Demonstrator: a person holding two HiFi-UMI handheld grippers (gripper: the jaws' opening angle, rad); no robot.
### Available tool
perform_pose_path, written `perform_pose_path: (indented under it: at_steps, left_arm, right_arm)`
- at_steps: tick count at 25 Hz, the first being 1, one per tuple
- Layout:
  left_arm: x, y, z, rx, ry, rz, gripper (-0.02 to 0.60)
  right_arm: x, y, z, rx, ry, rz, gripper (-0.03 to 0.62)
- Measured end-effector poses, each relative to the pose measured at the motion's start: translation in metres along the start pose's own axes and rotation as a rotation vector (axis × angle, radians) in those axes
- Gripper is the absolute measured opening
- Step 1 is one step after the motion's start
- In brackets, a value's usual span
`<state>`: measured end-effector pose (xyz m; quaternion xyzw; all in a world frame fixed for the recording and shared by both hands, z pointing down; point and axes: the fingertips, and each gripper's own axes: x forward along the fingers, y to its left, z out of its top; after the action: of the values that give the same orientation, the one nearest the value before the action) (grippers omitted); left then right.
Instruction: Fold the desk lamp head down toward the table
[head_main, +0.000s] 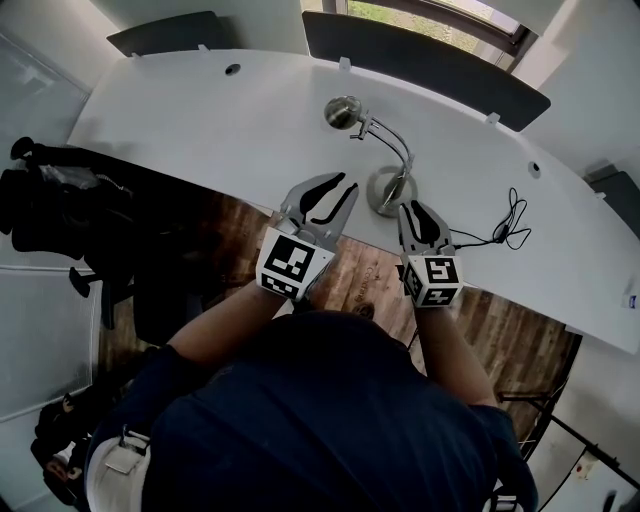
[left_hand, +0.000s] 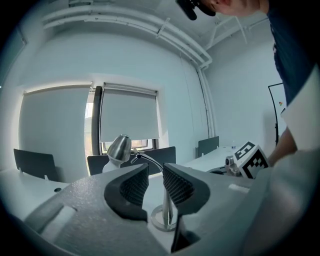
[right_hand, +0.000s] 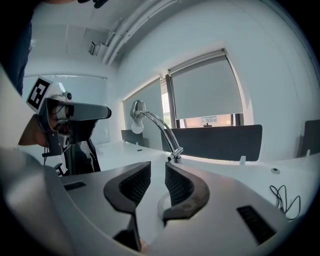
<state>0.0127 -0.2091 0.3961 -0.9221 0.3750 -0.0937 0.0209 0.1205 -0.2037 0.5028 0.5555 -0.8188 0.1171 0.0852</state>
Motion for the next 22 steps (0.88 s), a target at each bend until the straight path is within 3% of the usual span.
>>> perform_pose_path:
  at_steps: [13,22]
  left_arm:
    - [0.026,0.016,0.015,0.130,0.013,0.049,0.112]
    - [0.045,0.025,0.019,0.279,0.039,0.108,0.114]
  right_arm:
    - [0.035,-0.029,-0.021,-0.015,0.059,-0.028,0.129]
    - [0.064,-0.043,-0.045,-0.048,0.121,-0.031,0.155]
